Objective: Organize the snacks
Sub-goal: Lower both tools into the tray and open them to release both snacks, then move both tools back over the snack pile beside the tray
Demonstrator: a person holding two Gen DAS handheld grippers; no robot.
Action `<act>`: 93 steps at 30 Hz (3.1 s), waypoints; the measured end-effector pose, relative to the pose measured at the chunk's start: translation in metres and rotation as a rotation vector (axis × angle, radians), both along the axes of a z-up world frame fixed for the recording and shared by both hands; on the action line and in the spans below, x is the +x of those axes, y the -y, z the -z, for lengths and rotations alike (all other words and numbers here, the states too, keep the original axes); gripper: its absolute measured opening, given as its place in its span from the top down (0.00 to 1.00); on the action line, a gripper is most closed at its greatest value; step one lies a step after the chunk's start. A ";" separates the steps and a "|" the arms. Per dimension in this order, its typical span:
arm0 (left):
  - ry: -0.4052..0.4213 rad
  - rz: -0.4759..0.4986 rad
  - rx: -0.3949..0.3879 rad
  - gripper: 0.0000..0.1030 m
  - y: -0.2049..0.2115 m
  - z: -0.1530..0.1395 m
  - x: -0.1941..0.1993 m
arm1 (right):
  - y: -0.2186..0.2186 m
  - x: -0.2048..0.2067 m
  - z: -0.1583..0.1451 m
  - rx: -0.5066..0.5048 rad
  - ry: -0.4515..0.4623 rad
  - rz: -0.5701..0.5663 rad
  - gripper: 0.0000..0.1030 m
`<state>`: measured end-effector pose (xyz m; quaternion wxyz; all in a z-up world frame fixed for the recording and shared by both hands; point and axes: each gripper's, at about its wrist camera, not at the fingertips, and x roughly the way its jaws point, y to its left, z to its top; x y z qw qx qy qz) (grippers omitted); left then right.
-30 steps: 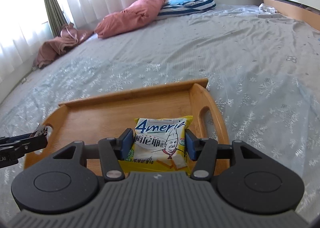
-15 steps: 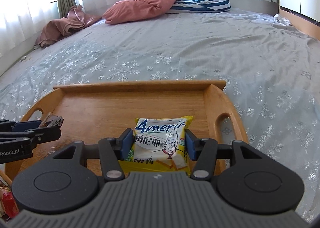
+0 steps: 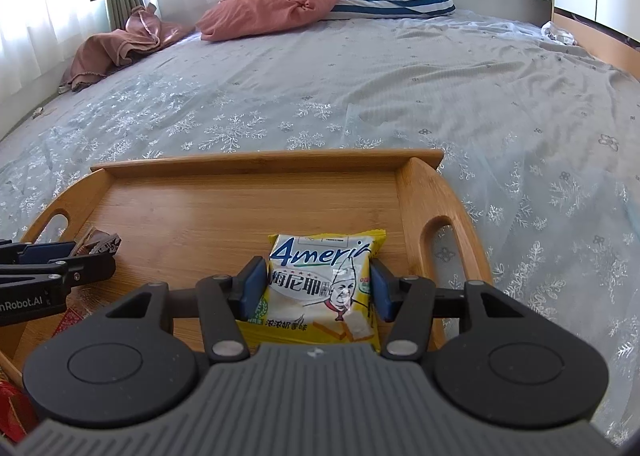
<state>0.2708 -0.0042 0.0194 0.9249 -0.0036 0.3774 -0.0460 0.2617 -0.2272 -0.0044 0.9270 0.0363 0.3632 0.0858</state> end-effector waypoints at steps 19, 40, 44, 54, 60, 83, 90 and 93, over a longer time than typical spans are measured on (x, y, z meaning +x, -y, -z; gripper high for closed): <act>-0.024 -0.001 0.033 0.41 -0.003 -0.002 -0.003 | 0.003 -0.004 -0.004 0.037 0.007 0.006 0.23; 0.096 0.022 -0.005 0.09 -0.024 -0.050 -0.090 | -0.001 -0.083 -0.049 0.064 0.137 -0.088 0.10; 0.107 0.018 -0.028 0.08 -0.033 -0.056 -0.115 | -0.004 -0.105 -0.053 0.072 0.156 -0.113 0.09; 0.139 0.005 -0.028 0.05 -0.048 -0.055 -0.175 | -0.014 -0.157 -0.052 0.053 0.207 -0.167 0.02; 0.167 0.001 -0.010 0.04 -0.051 -0.051 -0.210 | -0.017 -0.188 -0.046 0.007 0.244 -0.164 0.00; 0.134 0.020 -0.031 0.04 -0.015 -0.018 -0.238 | -0.025 -0.223 0.002 -0.017 0.214 -0.085 0.03; 0.096 0.015 -0.057 0.04 -0.004 -0.009 -0.227 | -0.018 -0.221 0.010 0.030 0.198 -0.045 0.13; 0.073 0.015 -0.075 0.07 -0.001 -0.004 -0.222 | -0.018 -0.222 0.013 0.033 0.190 -0.050 0.15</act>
